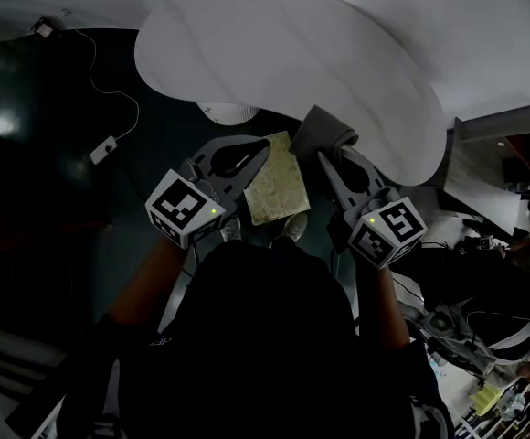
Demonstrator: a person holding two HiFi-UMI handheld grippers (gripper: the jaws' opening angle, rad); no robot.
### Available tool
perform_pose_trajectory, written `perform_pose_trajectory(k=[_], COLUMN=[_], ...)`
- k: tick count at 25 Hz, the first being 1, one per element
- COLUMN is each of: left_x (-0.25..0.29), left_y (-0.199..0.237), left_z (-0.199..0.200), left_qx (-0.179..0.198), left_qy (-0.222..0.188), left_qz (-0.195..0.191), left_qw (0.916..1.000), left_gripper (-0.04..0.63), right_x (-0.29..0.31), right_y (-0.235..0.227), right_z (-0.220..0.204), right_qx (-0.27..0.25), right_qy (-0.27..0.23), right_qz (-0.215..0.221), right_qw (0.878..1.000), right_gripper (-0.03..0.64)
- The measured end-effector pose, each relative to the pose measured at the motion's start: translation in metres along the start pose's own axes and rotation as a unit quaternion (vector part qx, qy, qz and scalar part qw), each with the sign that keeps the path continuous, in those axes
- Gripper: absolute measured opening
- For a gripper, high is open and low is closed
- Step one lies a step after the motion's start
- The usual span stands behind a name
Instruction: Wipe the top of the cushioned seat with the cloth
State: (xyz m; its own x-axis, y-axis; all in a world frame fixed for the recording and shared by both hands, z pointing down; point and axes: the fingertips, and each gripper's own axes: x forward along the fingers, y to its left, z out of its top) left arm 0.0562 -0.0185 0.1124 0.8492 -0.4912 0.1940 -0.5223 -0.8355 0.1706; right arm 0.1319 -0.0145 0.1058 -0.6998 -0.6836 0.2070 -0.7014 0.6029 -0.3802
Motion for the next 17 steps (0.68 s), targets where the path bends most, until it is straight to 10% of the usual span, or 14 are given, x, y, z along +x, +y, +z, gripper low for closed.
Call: perform_pose_trajectory(k=[17], left_x=[-0.0001], left_y=[0.0031], left_z=[-0.0012], left_qx=[-0.02], left_qy=[0.001], left_qz=[0.002], left_qw=[0.9998], left_gripper=[0.008], right_x=[0.003], right_y=[-0.0033], right_z=[-0.0057], right_qx=[0.006], right_qy=[0.01], right_qz=[0.004], right_qw=[1.0], right_gripper=[0.032])
